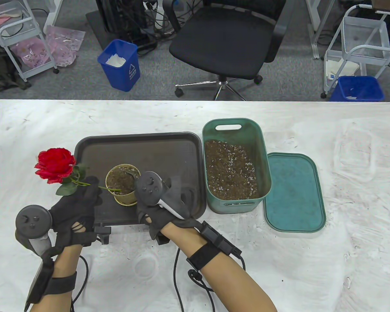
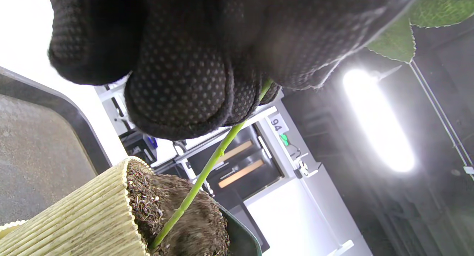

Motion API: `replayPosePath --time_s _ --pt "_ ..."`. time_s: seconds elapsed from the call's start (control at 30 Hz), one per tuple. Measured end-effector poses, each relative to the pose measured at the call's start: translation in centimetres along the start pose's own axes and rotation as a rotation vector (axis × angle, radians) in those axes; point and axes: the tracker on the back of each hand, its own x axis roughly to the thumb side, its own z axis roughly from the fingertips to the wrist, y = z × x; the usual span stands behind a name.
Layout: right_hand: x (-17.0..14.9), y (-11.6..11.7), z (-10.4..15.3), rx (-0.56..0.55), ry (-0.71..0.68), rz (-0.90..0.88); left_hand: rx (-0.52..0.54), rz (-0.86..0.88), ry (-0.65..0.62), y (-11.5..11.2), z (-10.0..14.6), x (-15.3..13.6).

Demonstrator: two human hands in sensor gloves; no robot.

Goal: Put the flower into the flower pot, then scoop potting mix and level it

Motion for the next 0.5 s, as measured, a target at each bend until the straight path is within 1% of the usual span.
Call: replayPosePath --time_s 0.03,0.1,0.23,0.37,0.43,0.5 --pt "0.1 0.1 0.2 -0.017 -0.034 0.0 0.0 0.001 0.0 0.0 0.0 0.0" --pt "0.3 0.1 0.5 -0.059 -0.048 0.024 -0.001 0.001 -0.001 0.0 0.0 0.0" --pt "0.7 -0.1 0.9 -0.09 -0.075 0.089 -0.003 0.0 -0.004 0.0 0.0 0.0" --pt "0.6 -0.1 1.2 -0.127 -0.13 0.148 -0.002 0.001 -0.001 0.0 0.1 0.0" --pt "0.5 0.1 1.4 -0.17 -0.181 0.225 -0.003 0.002 -0.001 0.0 0.1 0.0" --pt "0.3 0.0 1.6 -0.19 -0.192 0.281 -0.003 0.002 -0.002 -0.1 0.1 0.0"
